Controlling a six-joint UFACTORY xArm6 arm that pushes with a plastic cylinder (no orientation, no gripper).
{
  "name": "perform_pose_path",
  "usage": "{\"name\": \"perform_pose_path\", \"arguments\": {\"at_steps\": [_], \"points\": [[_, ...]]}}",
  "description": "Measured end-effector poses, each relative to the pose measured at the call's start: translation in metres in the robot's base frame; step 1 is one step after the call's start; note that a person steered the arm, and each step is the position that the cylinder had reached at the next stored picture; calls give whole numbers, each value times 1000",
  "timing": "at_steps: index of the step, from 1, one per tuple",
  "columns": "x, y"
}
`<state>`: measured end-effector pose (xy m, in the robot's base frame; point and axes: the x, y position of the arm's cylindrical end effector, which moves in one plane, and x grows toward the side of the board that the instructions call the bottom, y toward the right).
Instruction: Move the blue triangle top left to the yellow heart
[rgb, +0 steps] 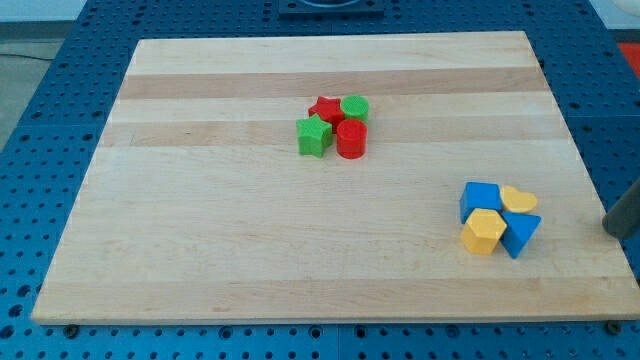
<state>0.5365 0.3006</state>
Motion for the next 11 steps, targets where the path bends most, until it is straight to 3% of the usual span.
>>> {"name": "perform_pose_path", "arguments": {"at_steps": [5, 7, 11], "points": [[37, -2], [37, -99], [17, -124]]}}
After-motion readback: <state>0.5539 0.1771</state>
